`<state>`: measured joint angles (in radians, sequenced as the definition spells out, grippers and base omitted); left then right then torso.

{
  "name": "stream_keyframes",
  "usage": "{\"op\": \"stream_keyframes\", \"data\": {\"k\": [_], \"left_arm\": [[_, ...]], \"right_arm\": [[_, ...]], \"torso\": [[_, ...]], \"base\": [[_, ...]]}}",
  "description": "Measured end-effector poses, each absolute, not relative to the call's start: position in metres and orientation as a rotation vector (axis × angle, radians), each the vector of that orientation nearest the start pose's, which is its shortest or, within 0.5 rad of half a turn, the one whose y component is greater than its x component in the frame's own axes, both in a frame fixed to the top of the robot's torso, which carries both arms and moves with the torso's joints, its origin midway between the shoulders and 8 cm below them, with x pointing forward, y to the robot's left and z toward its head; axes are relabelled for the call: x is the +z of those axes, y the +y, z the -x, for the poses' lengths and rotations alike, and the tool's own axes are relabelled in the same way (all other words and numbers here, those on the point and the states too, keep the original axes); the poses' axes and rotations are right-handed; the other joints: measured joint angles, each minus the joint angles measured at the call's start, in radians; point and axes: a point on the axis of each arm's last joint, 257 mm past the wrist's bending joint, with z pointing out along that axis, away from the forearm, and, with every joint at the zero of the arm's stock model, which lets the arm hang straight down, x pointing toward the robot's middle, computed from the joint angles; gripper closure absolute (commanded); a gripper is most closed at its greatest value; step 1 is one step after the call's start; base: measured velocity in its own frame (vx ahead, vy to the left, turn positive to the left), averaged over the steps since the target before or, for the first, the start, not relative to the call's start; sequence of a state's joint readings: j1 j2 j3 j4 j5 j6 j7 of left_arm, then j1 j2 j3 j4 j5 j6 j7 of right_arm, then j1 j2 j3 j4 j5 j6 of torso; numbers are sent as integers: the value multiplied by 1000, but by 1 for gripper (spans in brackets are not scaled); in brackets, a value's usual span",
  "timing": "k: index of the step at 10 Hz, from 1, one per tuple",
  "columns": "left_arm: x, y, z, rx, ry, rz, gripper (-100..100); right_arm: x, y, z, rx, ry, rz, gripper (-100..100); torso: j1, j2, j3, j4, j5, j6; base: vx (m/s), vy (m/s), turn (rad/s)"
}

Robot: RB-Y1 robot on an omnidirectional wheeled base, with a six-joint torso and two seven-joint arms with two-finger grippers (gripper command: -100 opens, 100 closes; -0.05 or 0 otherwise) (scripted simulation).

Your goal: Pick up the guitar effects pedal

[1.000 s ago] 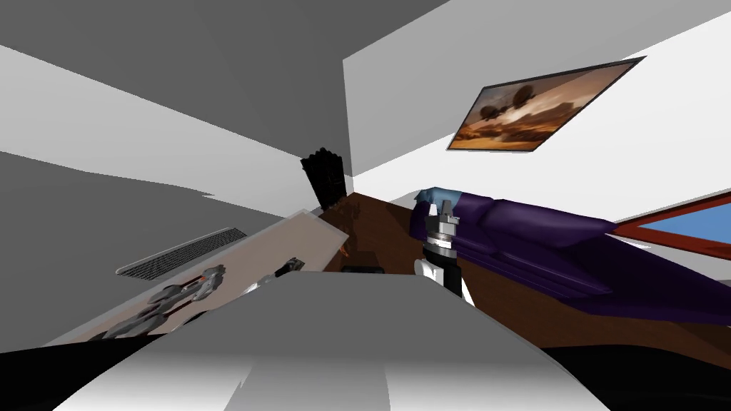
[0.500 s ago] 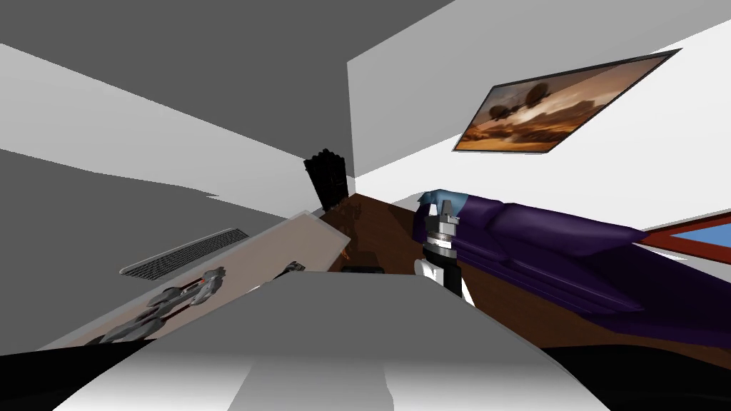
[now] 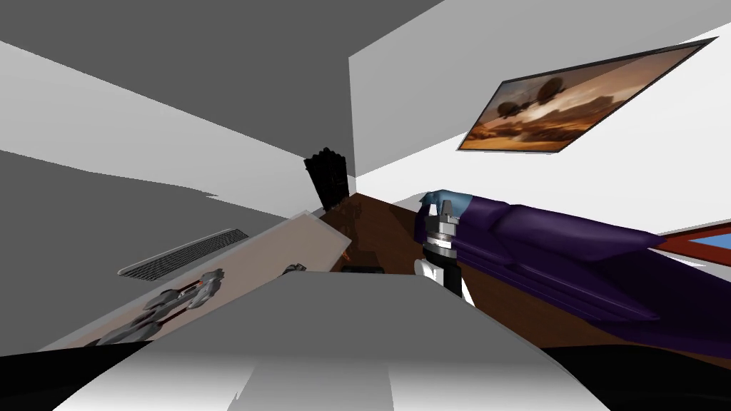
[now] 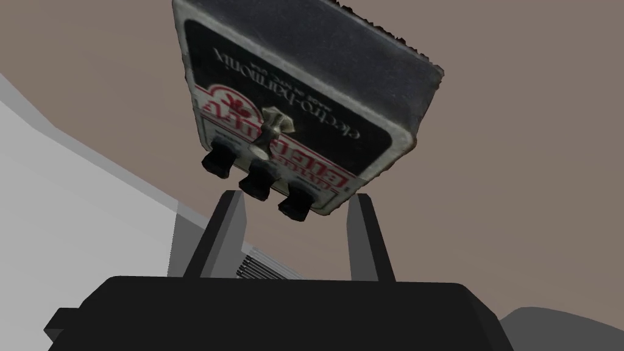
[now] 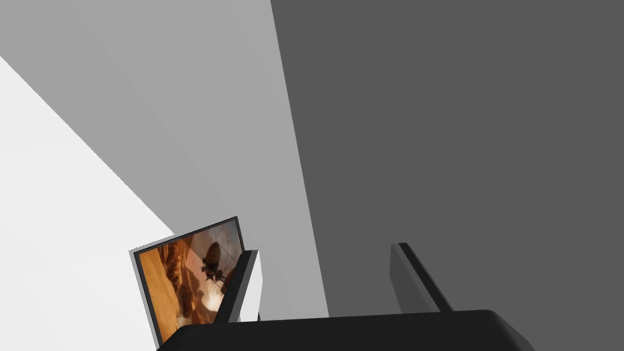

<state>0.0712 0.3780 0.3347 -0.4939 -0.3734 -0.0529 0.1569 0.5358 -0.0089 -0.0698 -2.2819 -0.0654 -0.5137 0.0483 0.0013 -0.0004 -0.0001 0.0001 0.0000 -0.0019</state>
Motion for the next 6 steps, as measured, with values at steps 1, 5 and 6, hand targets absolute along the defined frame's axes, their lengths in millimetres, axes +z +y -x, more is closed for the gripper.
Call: {"op": "stream_keyframes", "data": {"k": [1, 5, 6], "left_arm": [[-589, 571, -193, 27, 1718, 1747, 100], [-582, 577, -206, 26, 1713, 1749, 100], [-582, 579, -209, 29, 1705, 1760, 100]], "right_arm": [[19, -313, -332, 1212, 598, -676, 0], [19, -313, -332, 1212, 598, -675, 0], [19, -313, -332, 1212, 598, -676, 0]], "torso": [[0, 0, 0, 0, 0, 0], [-4, 8, 4, 1, -1, 0], [-4, 7, 4, 1, -1, -1]], "base": [[0, 0, 0], [-78, -31, -49], [-76, -37, -12]]}}
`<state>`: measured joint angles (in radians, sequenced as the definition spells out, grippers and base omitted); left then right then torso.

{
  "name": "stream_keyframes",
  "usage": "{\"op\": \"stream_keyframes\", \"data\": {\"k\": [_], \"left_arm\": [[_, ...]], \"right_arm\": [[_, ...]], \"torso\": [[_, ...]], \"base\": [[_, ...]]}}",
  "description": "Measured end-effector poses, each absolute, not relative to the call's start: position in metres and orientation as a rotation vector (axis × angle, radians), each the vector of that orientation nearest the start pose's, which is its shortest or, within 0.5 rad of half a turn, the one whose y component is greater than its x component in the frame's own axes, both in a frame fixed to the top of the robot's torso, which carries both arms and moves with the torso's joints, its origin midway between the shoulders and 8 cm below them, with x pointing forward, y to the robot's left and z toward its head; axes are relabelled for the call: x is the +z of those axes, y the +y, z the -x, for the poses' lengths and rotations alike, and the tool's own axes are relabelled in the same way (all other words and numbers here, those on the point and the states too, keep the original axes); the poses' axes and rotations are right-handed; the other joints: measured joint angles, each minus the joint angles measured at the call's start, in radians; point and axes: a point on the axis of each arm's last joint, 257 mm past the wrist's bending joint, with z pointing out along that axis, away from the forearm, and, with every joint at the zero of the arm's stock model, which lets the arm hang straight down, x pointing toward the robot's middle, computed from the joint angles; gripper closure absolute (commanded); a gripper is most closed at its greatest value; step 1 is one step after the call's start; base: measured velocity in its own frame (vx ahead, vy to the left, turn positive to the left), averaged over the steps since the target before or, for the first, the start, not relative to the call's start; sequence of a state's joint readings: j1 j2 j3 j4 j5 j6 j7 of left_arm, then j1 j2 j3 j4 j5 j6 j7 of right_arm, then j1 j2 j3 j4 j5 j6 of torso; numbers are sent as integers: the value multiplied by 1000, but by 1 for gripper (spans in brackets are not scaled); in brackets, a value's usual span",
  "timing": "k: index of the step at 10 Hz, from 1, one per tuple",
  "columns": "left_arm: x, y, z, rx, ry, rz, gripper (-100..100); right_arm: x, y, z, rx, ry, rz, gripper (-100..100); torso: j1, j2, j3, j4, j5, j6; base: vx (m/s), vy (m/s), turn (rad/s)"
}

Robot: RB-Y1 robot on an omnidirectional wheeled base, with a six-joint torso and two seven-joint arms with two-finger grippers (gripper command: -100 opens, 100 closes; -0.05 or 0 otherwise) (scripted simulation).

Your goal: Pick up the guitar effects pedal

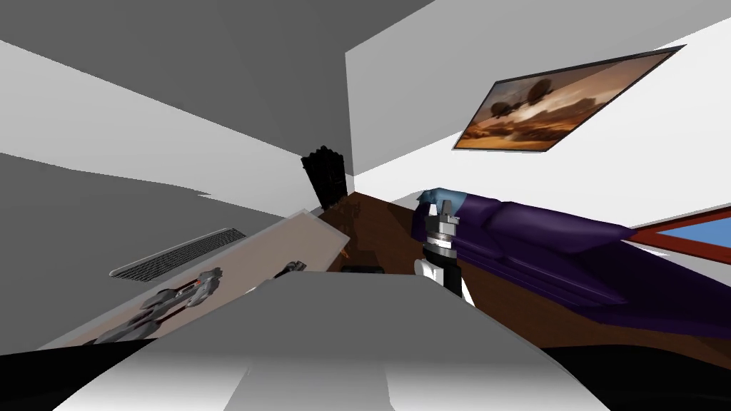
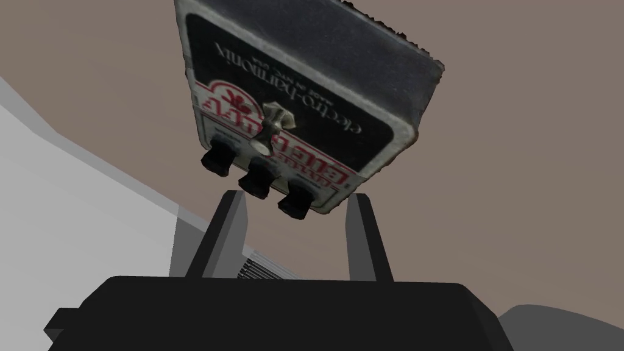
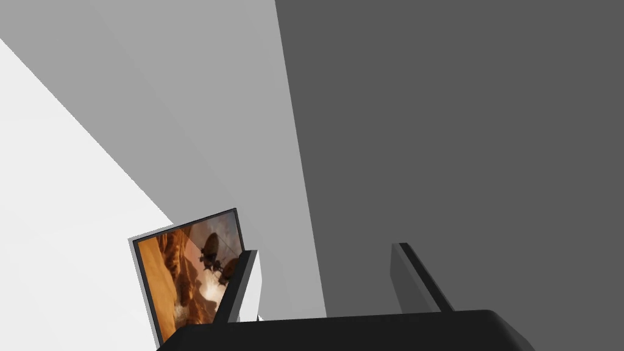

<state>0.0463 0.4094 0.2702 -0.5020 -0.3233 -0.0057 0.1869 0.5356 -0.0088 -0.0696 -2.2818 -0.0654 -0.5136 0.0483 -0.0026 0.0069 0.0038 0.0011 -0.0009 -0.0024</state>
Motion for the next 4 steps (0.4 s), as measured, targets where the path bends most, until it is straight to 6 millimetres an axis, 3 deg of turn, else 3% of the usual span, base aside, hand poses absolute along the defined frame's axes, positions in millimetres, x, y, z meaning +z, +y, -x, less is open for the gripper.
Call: {"op": "stream_keyframes", "data": {"k": [2, 3, 4], "left_arm": [[-579, 585, -215, 34, 1700, 1765, 100], [-578, 589, -220, 39, 1694, 1774, 100], [-578, 589, -221, 38, 1694, 1774, 0]], "right_arm": [[19, -313, -332, 1212, 598, -675, 0], [19, -313, -332, 1212, 598, -676, 0], [19, -313, -332, 1212, 598, -676, 0]], "torso": [[1, 0, 0, 0, 0, 1], [1, -1, -1, 0, 0, 1], [2, -4, -2, -1, 0, 0]], "base": [[-95, -37, -53], [-33, -17, -10], [-7, -4, 3]]}}
